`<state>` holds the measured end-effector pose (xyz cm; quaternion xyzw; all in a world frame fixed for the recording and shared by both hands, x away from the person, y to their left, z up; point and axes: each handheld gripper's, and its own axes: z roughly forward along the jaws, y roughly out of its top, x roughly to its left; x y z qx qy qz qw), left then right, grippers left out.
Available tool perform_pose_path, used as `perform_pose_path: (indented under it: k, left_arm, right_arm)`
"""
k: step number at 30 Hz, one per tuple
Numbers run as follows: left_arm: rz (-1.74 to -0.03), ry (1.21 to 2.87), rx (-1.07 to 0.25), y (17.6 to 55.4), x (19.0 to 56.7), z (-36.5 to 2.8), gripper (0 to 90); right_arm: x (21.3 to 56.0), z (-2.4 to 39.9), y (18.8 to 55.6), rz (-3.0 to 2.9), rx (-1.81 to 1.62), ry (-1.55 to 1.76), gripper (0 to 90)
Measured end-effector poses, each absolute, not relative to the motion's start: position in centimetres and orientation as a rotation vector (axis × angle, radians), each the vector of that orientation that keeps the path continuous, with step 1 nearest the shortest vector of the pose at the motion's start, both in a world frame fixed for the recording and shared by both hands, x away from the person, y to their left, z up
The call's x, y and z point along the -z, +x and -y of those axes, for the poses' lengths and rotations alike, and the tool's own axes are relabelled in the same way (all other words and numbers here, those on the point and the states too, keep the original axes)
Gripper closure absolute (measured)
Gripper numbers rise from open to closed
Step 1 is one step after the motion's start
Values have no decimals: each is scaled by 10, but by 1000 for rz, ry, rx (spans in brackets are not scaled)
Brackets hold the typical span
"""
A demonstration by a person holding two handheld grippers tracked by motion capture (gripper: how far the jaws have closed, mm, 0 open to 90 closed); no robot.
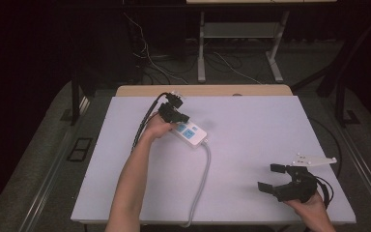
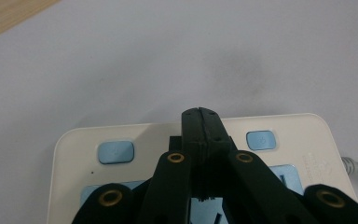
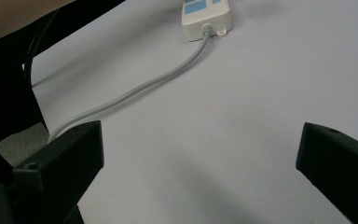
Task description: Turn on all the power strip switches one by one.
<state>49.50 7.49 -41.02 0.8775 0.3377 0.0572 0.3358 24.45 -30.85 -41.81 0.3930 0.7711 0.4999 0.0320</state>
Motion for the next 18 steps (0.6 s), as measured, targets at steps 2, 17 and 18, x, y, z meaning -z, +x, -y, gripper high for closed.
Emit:
perform_pose_path:
  k: [2, 17, 18]
  left_arm:
    - [-889, 2279, -141, 495, 411, -75, 897]
    - [-950, 2218, -63, 499, 417, -81, 899]
    - [-953, 2220, -64, 499, 416, -81, 899]
  right_arm:
    - [418, 309, 244, -2371, -1545, 1211, 5]
    - [417, 309, 243, -2366, -1550, 1206, 5]
    - [417, 309, 243, -2366, -1552, 1205, 6]
